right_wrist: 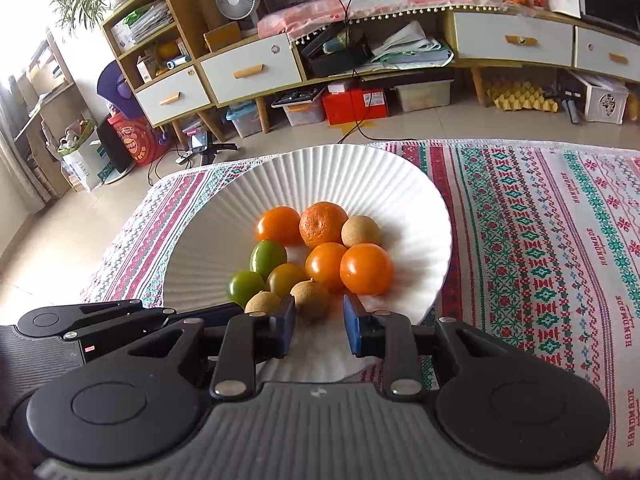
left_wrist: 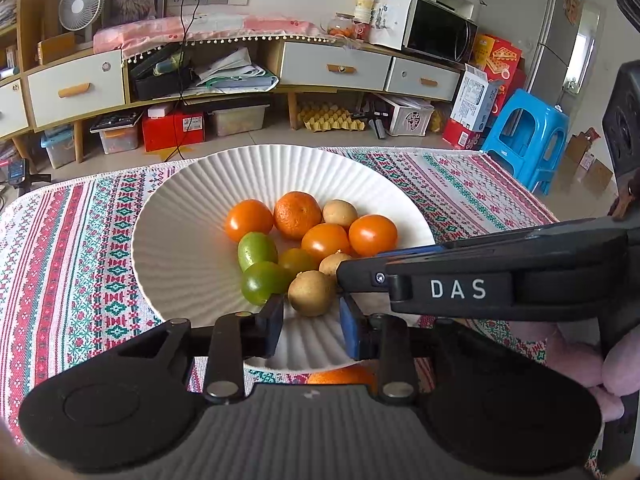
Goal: Organize fruits
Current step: 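Open both grippers to drop the tan fruits onto the plate, then move both open grippers back down to the loose fruit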
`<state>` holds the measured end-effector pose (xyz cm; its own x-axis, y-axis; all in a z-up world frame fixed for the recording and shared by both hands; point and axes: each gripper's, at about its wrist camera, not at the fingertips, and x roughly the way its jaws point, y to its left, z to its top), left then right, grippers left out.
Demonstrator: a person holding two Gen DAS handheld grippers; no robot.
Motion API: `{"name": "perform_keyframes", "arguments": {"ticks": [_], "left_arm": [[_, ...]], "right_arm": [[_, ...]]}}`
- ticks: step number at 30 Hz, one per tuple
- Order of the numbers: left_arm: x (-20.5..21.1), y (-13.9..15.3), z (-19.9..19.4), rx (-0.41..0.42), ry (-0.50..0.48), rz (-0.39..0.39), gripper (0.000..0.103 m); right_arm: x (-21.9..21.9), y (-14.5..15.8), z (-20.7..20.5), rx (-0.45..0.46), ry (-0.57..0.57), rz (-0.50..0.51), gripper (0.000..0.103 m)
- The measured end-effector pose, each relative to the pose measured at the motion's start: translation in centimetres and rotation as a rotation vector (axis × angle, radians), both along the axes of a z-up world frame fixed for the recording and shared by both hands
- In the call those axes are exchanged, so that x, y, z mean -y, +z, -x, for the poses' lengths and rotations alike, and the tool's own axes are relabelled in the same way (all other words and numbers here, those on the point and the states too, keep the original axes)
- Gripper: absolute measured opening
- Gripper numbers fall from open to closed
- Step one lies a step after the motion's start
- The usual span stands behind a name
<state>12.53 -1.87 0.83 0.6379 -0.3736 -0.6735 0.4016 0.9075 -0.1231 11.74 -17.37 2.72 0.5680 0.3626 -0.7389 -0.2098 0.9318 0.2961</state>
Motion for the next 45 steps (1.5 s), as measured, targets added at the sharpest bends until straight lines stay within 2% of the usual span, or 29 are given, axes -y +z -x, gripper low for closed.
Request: {"name": "perform_keyframes", "arguments": {"ticks": [7, 11, 15, 19, 30, 45], "left_arm": [[-0.7, 0.4, 0.7, 0.003, 0.011, 0.0, 0.058], [-1.1, 0.9, 1.7, 0.007, 0.007, 0.008, 0.067], [-1.2, 1.3, 3.1, 0.023, -0.003, -0.005, 0.084], [-1.4, 1.2, 4.0, 0.014, -0.005, -0.018, 0.093], [-1.9, 0.1, 5.7, -0.038, 0.02, -0.05, 0.102], [-1.3, -1.7, 7.3, -0.086, 0.018, -0.082, 0.102]], "right_arm": [[1.0, 0.9, 0.3, 0.002, -0.015, -0.031, 0.04], [1.7, 1.7, 0.9, 0.02, -0.031, -0.046, 0.056], [2.2, 2.1, 1.8, 0.036, -0.045, -0.034, 0.068], [2.5, 2.3, 2.7, 0.044, -0.053, 0.001, 0.077], [3.0, 2.0, 4.5, 0.037, -0.049, 0.09, 0.09], [3.2, -0.3, 6.3, -0.001, -0.038, 0.175, 0.094]]}}
